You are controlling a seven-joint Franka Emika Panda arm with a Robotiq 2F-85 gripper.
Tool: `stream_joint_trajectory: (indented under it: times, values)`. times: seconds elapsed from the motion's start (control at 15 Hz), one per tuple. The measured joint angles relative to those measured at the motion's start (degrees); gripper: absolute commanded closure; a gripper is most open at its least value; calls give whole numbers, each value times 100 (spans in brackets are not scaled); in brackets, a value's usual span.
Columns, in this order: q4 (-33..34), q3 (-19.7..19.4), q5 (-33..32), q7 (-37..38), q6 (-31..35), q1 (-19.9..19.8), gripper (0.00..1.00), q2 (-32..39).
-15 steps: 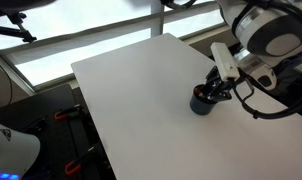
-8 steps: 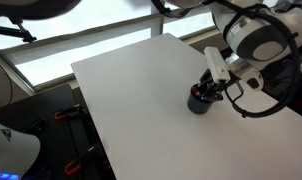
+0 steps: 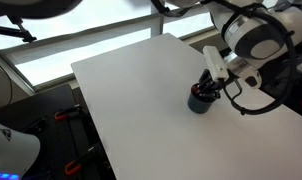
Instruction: Remove the marker from the cup and put it on the table
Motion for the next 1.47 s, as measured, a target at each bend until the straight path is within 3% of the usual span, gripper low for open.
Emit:
stream_joint_trajectory:
  times: [0.53, 0.8, 1.13, 1.47]
  values:
    - [-40, -2, -260, -4, -53, 225, 95, -633]
    - [-38, 14, -603, -68, 12, 580, 95, -1019]
    - [-25, 404, -859, -942, 443, 948, 95, -1038]
    - [-14, 830, -854, -2171, 465, 961, 95, -737]
